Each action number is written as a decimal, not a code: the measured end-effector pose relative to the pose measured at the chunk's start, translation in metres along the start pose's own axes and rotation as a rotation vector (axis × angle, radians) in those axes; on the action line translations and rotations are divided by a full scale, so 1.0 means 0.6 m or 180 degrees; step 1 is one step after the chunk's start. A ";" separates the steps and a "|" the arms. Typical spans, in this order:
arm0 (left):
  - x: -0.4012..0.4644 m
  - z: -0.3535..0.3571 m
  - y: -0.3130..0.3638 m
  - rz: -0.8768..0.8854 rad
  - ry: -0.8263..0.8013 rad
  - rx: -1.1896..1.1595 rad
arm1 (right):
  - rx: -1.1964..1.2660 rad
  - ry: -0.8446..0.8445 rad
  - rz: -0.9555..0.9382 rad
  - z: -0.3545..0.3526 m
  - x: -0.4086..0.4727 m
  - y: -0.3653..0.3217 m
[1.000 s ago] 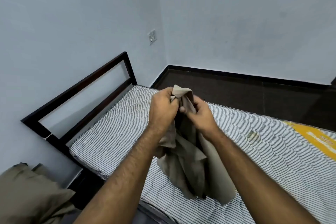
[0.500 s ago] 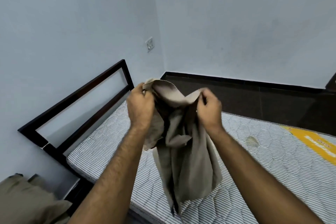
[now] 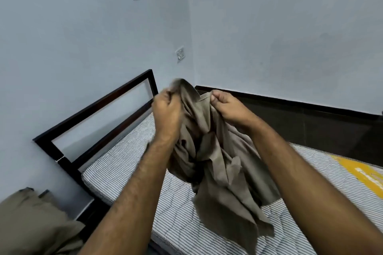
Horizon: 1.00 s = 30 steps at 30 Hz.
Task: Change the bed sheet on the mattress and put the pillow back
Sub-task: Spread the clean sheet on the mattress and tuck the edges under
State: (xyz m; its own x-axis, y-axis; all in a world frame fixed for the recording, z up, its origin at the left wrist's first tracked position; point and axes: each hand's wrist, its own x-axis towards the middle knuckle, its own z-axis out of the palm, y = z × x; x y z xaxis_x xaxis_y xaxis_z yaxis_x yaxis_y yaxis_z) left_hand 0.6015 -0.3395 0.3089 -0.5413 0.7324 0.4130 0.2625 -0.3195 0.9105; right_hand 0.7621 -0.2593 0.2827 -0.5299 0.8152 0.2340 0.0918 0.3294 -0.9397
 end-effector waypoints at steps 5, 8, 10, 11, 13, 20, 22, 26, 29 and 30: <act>-0.045 0.008 -0.001 -0.0072 -0.1590 0.0472 | 0.0833 -0.0018 -0.0273 0.017 0.000 -0.052; -0.048 0.013 -0.018 -0.0069 -0.1728 0.0555 | 0.0450 -0.0114 -0.0519 0.021 0.002 -0.072; -0.044 0.012 -0.023 -0.0011 -0.1489 0.0530 | 0.0173 0.0114 -0.0733 0.027 -0.001 -0.070; -0.043 0.013 -0.022 0.0050 -0.1384 0.0556 | 0.0206 0.0309 -0.0813 0.030 -0.003 -0.061; -0.044 0.016 -0.019 0.0179 -0.1218 0.0551 | 0.0394 0.0560 -0.0990 0.037 -0.016 -0.033; -0.033 0.011 0.002 0.0156 -0.0847 -0.0040 | 0.0180 0.0333 -0.0365 0.079 -0.065 0.120; -0.028 0.004 0.010 0.0262 -0.0863 0.0052 | -0.0034 0.0255 0.0036 0.074 -0.072 0.161; -0.019 -0.019 0.019 0.0513 -0.0844 0.0492 | 0.0059 0.0075 0.0091 0.057 -0.060 0.150; -0.006 -0.037 0.035 0.0450 -0.0615 0.0472 | 0.0192 -0.0453 -0.0110 0.051 -0.052 0.119; 0.000 -0.042 0.041 0.0482 -0.0515 0.0482 | 0.0291 -0.0563 -0.0146 0.048 -0.050 0.113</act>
State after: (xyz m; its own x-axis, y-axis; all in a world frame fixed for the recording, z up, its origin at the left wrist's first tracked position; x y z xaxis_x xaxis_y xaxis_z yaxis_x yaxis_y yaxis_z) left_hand 0.5880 -0.3625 0.3315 -0.3553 0.7736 0.5247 0.4539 -0.3480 0.8203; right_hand 0.7599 -0.2750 0.2050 -0.6724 0.7011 0.2373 -0.0086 0.3132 -0.9497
